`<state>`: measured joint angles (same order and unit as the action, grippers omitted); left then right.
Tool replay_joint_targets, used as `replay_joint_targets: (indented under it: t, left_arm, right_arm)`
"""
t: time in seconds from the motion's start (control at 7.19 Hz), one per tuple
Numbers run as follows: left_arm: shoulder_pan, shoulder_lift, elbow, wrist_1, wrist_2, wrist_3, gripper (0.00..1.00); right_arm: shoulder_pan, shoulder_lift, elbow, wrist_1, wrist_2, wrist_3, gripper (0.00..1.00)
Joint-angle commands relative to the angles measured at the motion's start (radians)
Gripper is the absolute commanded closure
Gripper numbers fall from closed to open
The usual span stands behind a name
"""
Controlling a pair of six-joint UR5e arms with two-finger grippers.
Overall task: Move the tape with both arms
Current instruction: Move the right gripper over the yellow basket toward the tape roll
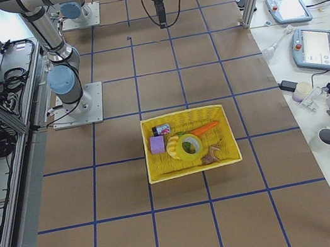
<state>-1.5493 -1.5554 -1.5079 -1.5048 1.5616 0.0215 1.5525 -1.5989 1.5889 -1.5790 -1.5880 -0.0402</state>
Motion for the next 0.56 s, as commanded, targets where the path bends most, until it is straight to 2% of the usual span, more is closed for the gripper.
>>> replay_joint_targets:
  t: [0.0,0.14,0.28,0.42]
  left_arm:
    - [0.0,0.0,0.0,0.0,0.0,0.0,0.0]
    - [0.0,0.0,0.0,0.0,0.0,0.0,0.0]
    - [0.0,0.0,0.0,0.0,0.0,0.0,0.0]
    - [0.0,0.0,0.0,0.0,0.0,0.0,0.0]
  right_arm:
    - [-0.006,0.003,0.002,-0.018,-0.021,-0.006,0.0]
    - [-0.02,0.037,0.006,-0.079,-0.133,-0.009,0.0]
    - [-0.079,0.095,0.0,-0.151,-0.17,-0.023,0.0]
    - [-0.185,0.105,0.005,-0.165,-0.164,-0.103,0.0]
